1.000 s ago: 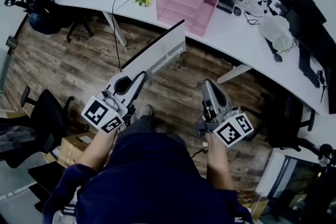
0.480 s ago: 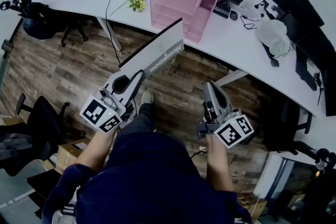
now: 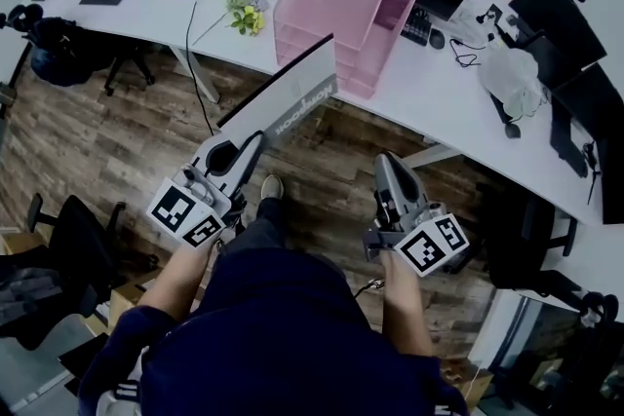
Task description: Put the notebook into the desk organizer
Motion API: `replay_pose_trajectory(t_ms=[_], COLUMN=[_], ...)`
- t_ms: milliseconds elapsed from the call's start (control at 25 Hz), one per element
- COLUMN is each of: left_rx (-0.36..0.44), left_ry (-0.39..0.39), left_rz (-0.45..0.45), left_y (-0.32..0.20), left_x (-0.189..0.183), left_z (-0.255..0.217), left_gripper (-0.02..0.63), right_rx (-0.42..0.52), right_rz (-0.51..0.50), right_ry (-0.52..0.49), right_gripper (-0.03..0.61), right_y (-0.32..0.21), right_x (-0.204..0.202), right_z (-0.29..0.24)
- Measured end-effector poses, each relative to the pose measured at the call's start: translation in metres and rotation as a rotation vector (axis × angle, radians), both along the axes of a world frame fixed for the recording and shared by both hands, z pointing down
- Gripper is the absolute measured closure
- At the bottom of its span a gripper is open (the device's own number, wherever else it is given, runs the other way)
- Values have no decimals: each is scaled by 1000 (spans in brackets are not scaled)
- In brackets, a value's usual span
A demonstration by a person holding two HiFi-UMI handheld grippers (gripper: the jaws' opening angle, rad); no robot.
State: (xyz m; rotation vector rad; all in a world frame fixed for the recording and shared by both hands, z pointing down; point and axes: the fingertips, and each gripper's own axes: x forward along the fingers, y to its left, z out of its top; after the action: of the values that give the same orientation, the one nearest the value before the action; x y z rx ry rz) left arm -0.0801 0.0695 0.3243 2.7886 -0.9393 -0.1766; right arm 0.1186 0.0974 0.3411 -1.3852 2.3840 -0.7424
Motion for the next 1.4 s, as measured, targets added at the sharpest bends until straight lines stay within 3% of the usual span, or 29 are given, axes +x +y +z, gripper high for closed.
replay_pose_trajectory(t_ms=[760,1400], left_rx=[-52,-51], left_ry=[1,21], left_rz=[61,120], left_y=[-183,-254], left_x=[-22,-27], left_z=[15,22], left_gripper=[580,580], right_rx=[-67,-66], right_rz=[52,129], right_ry=[-11,24], right_gripper=[574,574], right_y=[-176,-237], right_x=[-29,-33], right_z=[17,8])
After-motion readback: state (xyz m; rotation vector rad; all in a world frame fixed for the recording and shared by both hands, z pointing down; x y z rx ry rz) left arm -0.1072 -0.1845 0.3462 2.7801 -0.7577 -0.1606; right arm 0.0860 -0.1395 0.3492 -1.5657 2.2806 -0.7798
